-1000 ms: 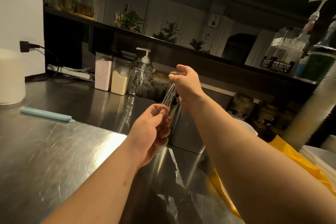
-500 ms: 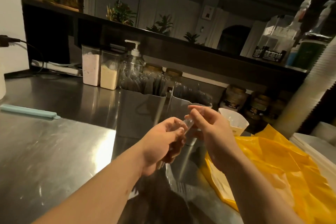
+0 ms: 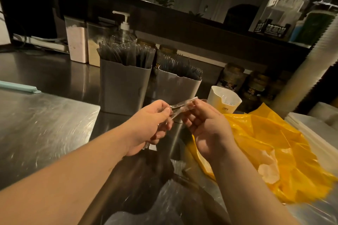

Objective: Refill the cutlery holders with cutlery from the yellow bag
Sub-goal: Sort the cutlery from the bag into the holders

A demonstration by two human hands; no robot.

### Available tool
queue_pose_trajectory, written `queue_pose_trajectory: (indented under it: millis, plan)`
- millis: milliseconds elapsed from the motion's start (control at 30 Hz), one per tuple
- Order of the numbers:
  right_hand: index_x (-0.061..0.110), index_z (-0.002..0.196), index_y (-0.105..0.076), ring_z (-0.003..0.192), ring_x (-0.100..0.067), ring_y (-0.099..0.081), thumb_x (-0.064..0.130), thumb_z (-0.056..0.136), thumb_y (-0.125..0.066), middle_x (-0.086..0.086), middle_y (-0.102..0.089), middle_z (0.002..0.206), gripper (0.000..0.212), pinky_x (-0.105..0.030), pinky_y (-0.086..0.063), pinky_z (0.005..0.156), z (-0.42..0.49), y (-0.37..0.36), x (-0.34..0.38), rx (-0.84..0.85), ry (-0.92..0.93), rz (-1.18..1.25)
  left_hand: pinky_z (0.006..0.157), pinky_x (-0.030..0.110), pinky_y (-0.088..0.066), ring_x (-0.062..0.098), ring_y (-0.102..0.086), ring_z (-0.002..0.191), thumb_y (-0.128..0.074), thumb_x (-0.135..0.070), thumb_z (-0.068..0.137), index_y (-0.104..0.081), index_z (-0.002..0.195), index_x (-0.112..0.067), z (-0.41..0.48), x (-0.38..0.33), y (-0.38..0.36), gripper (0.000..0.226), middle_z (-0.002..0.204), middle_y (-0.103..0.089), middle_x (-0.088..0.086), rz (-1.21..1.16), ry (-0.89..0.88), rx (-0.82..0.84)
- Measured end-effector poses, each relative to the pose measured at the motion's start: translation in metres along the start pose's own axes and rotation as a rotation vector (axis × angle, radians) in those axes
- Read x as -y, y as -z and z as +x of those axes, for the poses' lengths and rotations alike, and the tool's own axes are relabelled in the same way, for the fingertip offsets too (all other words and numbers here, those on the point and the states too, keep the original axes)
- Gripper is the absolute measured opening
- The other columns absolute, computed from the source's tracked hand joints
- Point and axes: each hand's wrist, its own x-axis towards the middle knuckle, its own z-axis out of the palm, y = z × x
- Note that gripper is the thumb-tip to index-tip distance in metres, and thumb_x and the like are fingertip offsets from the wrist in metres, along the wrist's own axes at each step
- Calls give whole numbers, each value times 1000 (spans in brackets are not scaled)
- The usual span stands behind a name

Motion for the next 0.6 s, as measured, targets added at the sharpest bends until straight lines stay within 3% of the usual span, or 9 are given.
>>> queue_pose_trajectory:
  millis: [67,133,233,333,467,600]
  plan:
    - [13,109,-71,93,-24,-75,21,101,-57,-8,-78,94,18,-35,-60,79,6,4,3,-114,57,66,45,22,-32,10,-39,49,-41,-31,109,-54,103,-14,2,2,0,22,77,-58,4,7,6,-27]
    - [19,105,-72,90,-23,-74,19,103,-53,-3,-75,88,19,-31,-59,75,10,12,11,-186,293,-9,45,22,-33,10,-39,48,-43,-30,108,-55,102,-14,3,4,0,21,77,-58,5,31,18,-49]
    - [26,108,-70,87,-20,-66,3,102,-50,1,-67,97,31,-22,-56,73,13,25,13,-11,813,-496,45,21,-36,10,-43,51,-49,-30,106,-60,101,-17,7,8,-2,18,77,-60,6,88,28,-101]
    - [15,112,-72,87,-7,-58,5,95,-60,4,-62,99,24,-13,-49,73,12,22,2,177,1086,-970,44,21,-38,12,-47,52,-55,-28,104,-63,95,-18,9,10,-2,16,71,-61,3,153,7,-123]
    - [12,98,-75,85,-10,-62,11,86,-75,5,-67,92,13,-23,-57,71,13,17,-7,274,1117,-1224,48,21,-42,11,-51,54,-60,-28,101,-64,91,-20,7,8,-1,13,72,-63,3,191,-14,-124]
    - [16,90,-76,91,-12,-58,13,84,-78,6,-63,96,8,-27,-58,71,14,16,-14,287,978,-1303,59,25,-47,10,-58,68,-64,-29,98,-65,93,-22,6,4,-3,8,78,-68,-2,260,-37,-164]
